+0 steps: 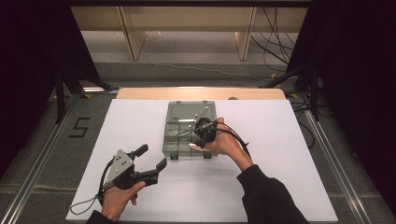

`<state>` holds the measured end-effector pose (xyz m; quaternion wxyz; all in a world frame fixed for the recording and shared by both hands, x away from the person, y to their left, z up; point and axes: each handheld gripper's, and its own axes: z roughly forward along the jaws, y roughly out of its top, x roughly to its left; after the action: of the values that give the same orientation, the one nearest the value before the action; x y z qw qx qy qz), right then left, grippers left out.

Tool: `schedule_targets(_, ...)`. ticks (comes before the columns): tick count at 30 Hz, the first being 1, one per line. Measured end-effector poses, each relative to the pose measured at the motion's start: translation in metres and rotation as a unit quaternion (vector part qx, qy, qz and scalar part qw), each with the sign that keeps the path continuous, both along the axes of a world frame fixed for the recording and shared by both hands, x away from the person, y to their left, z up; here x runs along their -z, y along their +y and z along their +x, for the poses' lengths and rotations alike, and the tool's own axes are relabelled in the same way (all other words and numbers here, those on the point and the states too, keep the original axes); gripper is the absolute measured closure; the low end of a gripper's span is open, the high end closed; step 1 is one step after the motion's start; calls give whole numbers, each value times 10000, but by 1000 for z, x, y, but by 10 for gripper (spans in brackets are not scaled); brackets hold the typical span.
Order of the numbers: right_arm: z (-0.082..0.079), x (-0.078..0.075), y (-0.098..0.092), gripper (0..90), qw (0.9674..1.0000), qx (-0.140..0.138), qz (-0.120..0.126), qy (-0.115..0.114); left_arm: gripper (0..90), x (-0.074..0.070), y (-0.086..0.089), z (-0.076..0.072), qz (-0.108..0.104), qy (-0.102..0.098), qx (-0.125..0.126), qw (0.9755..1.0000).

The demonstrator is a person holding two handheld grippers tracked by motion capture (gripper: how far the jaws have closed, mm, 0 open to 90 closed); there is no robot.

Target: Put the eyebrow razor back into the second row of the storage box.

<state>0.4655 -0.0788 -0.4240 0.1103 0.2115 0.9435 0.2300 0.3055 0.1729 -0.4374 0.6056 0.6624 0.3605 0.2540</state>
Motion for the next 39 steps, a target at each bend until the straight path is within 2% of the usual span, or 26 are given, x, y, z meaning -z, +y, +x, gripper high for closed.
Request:
schedule_targets(10, -3, -8, -4, 538, 9998, 72, 184, -85, 160, 0, 0, 0, 26, 2, 0, 10000)
schedule_targets(16, -5, -10, -3, 438, 9995, 92, 270, -116, 160, 0, 0, 0, 11, 3, -4, 10000)
schedule_targets(22, -7, -12, -4, 376, 9990, 183, 369, -157, 160, 0, 0, 0, 15, 2, -4, 10000)
schedule_targets(27, -8, -15, -5, 356, 9987, 181, 433, -187, 160, 0, 0, 0, 13, 5, -13, 10000)
schedule_targets(31, -11, -18, -6, 341, 9982, 121, 491, -332, 160, 0, 0, 0, 15, 1, -12, 10000)
schedule_targets(33, -13, -20, -5, 340, 9981, 168, 533, -272, 161, 0, 0, 0, 14, -1, -11, 10000)
schedule_targets(39, -17, -25, -7, 325, 9969, 162, 671, -377, 161, 0, 0, 0, 18, 2, -12, 10000)
